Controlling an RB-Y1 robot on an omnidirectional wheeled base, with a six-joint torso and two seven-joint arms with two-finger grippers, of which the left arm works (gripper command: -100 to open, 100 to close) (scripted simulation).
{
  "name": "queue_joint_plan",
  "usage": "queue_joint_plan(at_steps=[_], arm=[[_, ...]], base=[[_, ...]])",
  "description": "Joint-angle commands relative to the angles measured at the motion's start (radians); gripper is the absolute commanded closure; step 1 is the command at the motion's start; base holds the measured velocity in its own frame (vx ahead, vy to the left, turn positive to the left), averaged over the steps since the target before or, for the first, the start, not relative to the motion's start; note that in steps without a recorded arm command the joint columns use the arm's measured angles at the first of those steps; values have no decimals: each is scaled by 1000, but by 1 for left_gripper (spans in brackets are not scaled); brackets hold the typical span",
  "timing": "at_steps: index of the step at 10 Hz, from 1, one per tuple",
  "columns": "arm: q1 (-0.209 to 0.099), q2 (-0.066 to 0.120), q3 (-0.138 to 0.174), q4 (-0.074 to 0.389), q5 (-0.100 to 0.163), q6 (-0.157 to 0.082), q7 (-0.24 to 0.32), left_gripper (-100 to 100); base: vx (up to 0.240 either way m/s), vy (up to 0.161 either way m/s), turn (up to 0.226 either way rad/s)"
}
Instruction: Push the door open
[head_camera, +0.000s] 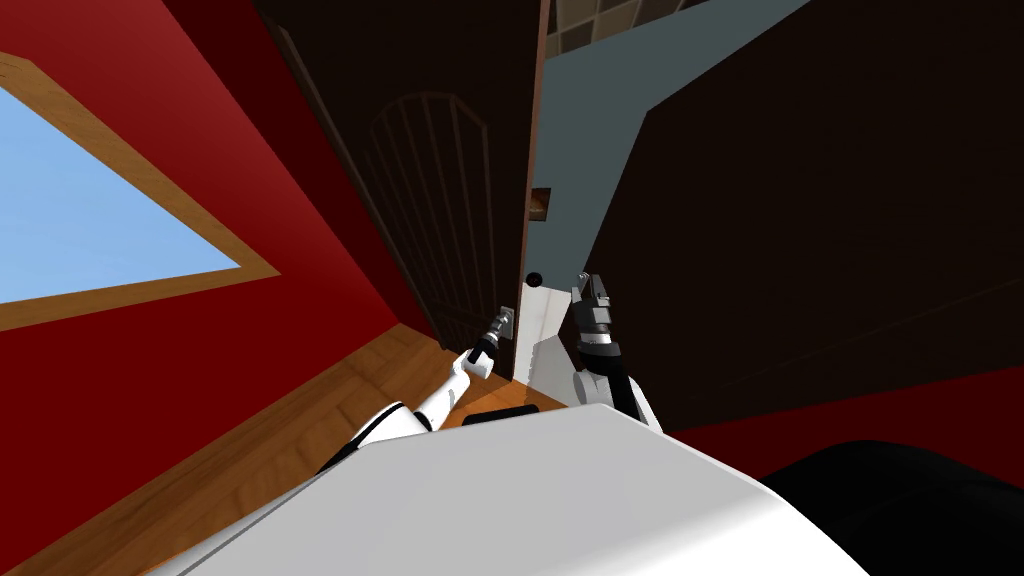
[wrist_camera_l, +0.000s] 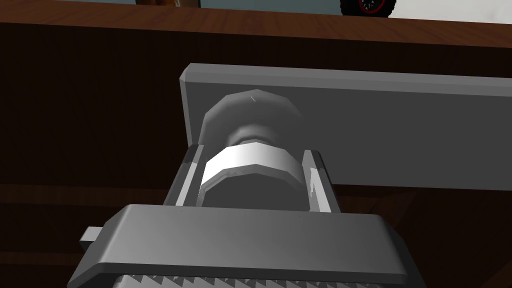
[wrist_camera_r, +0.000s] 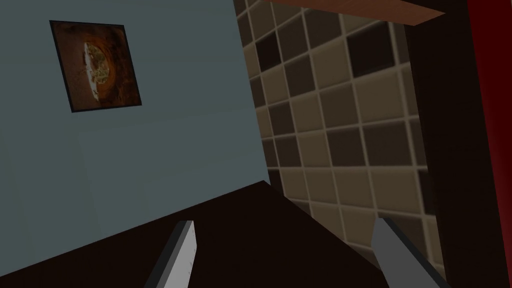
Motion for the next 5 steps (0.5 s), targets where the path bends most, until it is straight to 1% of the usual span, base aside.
queue_joint_plan(at_steps=[1,2,4,5], arm=[[5,1,-1,2,0,0,0,100],[-1,13,16,3,2,-1,-8,100],[-1,22,31,7,3,-2,-17,100],[-1,22,31,7,3,-2,-17,100]], base=[[0,0,0],[76,-98,29],[129,-122,58],[89,-89,18]])
